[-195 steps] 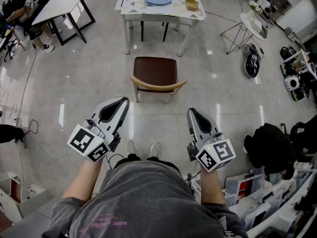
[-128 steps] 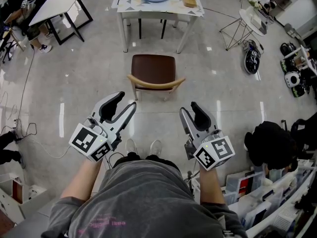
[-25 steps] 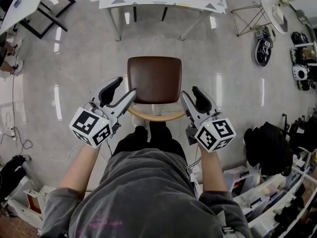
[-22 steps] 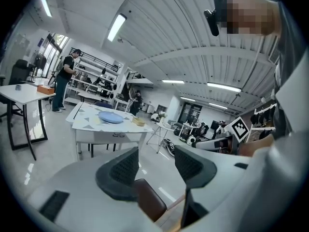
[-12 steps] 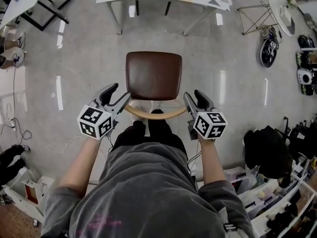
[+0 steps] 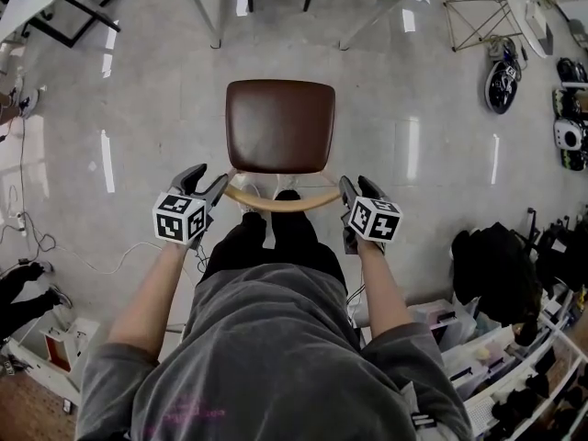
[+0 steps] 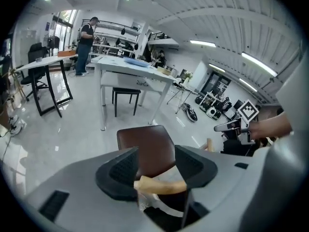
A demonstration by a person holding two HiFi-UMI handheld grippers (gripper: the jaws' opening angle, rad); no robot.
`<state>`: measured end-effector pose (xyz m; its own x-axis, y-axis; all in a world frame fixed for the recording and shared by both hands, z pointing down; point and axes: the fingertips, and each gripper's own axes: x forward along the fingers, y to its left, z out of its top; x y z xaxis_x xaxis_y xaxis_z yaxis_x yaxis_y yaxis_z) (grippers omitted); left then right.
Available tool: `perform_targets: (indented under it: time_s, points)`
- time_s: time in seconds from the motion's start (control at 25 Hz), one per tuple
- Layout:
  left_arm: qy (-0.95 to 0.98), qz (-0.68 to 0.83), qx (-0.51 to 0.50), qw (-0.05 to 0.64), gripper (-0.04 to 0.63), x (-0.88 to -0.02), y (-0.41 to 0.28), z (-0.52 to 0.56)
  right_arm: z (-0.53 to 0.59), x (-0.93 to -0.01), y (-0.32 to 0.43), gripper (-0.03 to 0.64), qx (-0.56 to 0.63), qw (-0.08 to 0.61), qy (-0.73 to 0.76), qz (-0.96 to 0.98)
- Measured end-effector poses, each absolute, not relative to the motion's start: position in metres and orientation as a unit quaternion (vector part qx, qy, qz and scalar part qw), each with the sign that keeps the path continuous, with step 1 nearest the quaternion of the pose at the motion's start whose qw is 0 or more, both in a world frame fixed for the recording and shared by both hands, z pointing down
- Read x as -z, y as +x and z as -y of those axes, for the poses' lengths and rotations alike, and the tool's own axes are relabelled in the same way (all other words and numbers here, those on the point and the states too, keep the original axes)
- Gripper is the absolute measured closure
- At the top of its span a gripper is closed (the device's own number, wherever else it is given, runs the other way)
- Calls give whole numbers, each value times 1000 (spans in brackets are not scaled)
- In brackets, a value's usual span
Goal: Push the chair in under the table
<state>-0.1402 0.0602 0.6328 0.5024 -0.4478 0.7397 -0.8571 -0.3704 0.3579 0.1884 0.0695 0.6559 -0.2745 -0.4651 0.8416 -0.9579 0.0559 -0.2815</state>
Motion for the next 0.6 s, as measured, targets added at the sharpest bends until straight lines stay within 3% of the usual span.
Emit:
perform_targets:
  time_s: [0.36, 0.6]
  points:
    - [720, 438, -330, 425, 351, -701, -161, -85, -92, -715, 209, 442, -485, 304, 545, 612]
    - [686, 449, -302, 486, 336, -724, -164, -92, -92, -733, 208, 433, -528, 280, 549, 585]
